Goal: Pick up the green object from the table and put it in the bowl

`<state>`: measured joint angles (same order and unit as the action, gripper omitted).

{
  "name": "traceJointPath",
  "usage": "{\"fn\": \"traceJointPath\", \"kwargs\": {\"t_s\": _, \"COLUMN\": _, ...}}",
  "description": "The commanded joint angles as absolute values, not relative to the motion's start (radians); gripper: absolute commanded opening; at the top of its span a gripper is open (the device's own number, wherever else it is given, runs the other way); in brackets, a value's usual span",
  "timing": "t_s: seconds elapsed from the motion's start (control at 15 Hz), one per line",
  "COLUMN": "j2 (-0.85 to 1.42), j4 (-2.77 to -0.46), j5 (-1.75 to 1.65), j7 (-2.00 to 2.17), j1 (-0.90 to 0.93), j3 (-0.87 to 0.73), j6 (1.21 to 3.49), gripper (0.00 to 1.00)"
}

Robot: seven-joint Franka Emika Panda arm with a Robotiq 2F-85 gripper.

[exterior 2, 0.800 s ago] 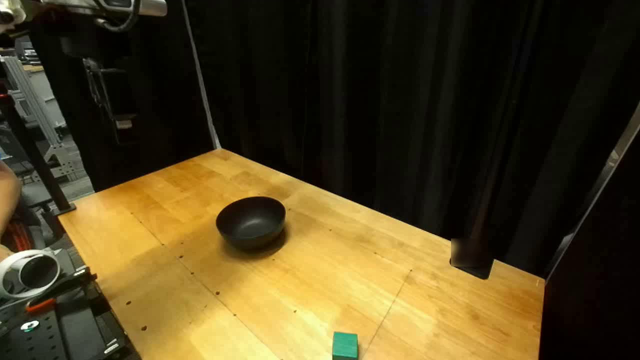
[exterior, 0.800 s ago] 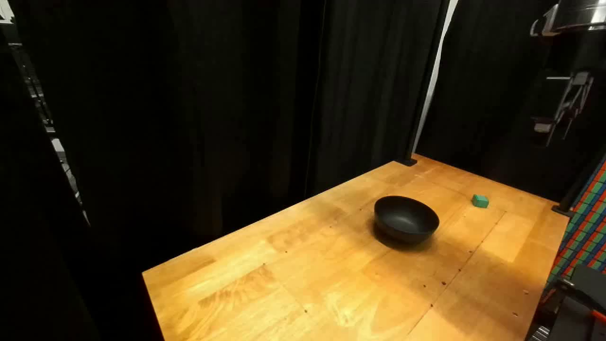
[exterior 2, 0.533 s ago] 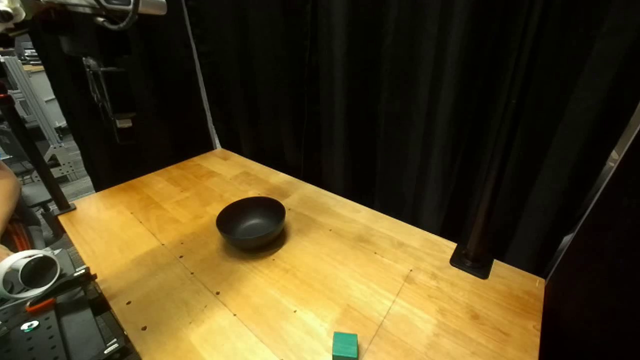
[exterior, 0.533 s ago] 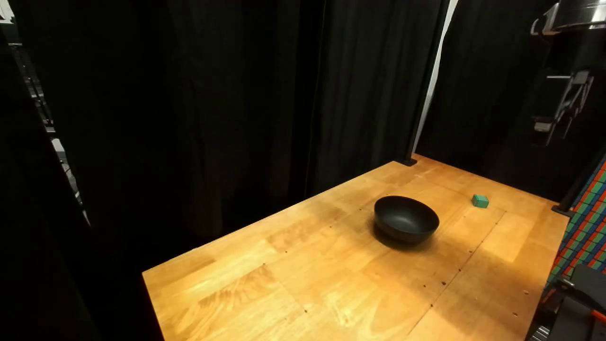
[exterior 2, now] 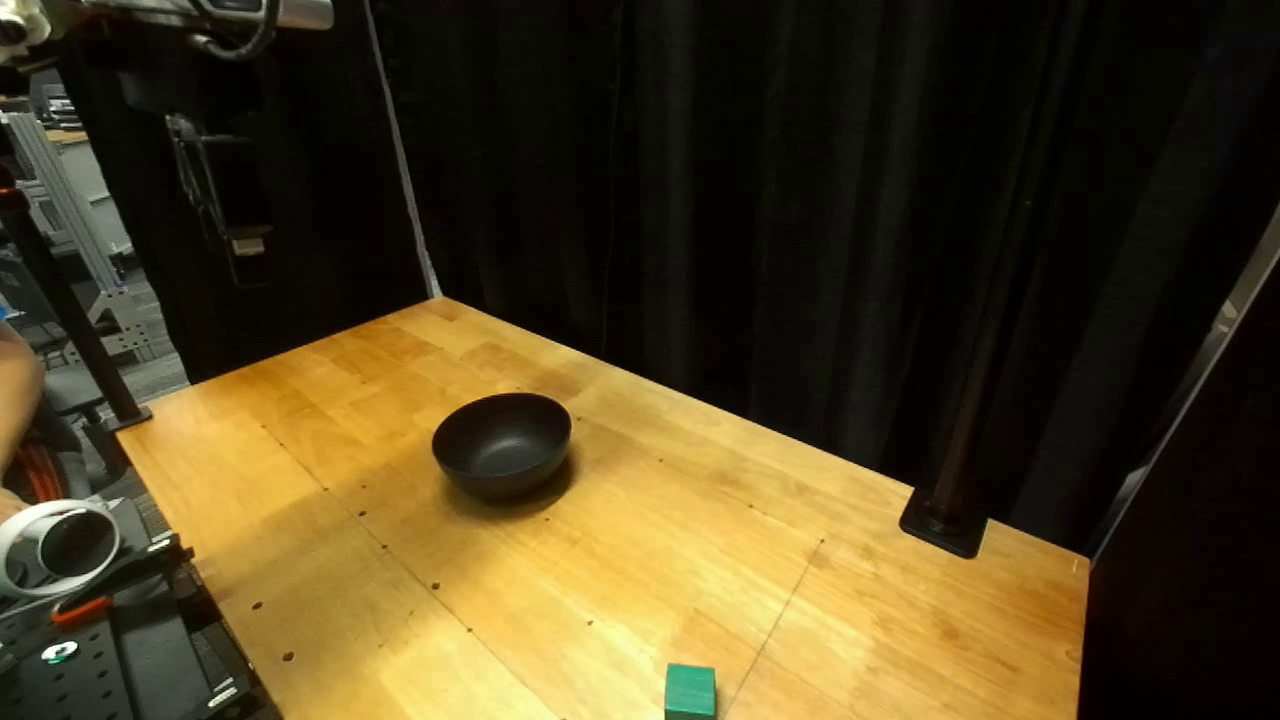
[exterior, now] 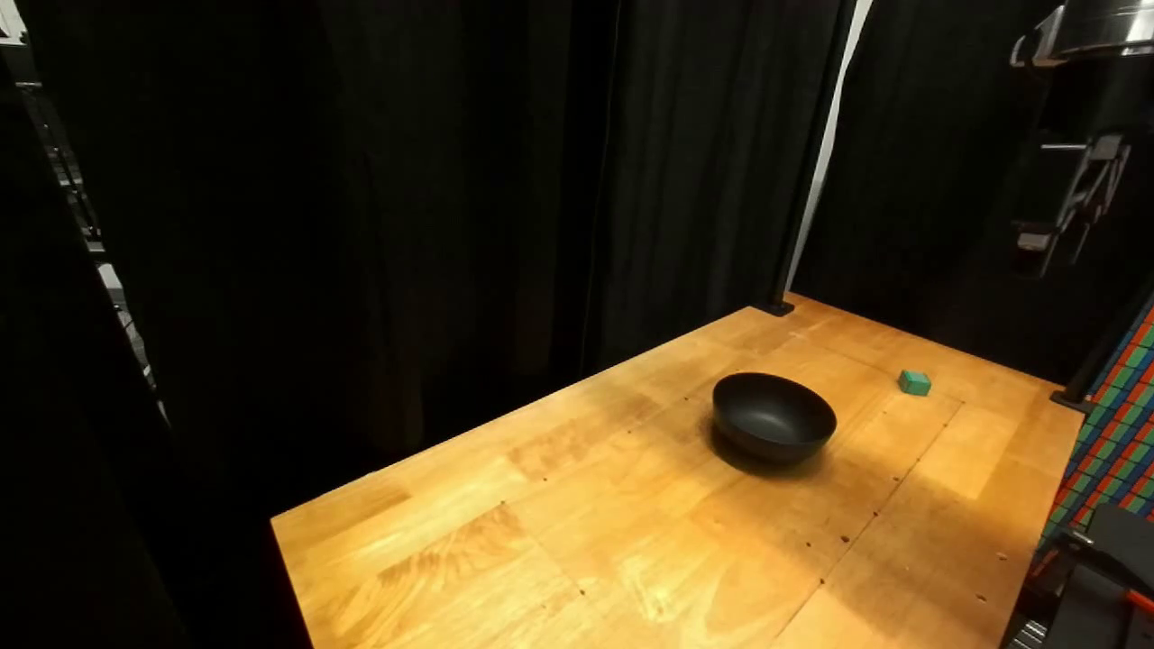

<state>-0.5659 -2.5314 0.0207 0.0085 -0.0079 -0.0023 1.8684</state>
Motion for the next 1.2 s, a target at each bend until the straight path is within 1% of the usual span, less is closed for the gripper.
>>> {"fn": "traceJointPath", "kwargs": {"t_s": 0.0, "j2": -0.546, "j4": -2.527, "j5": 0.014, "j7": 0.059, "j1": -0.02, "j3": 0.011, "j6": 1.893, "gripper": 1.0}}
{"fn": "traceJointPath", "kwargs": {"t_s": 0.27, "j2": -0.369, "j4": -2.483, "j5": 0.014, "j7": 0.274, "j1": -0.079, "j3": 0.018, "j6": 2.067, "gripper": 1.0}}
{"fn": "traceJointPath", "kwargs": {"t_s": 0.6, "j2": -0.064, "j4": -2.35, "j5": -0.039, "j7": 0.463, "j1": -0.167, "j3": -0.021, "j6": 2.244, "gripper": 1.0}}
{"fn": "traceJointPath", "kwargs": {"t_s": 0.8, "j2": 0.11, "j4": -2.218, "j5": -0.102, "j7": 0.57, "j1": -0.198, "j3": -0.087, "j6": 2.259, "gripper": 1.0}}
{"fn": "traceJointPath", "kwargs": {"t_s": 1.13, "j2": 0.372, "j4": -1.96, "j5": -0.043, "j7": 0.521, "j1": -0.222, "j3": -0.219, "j6": 2.204, "gripper": 1.0}}
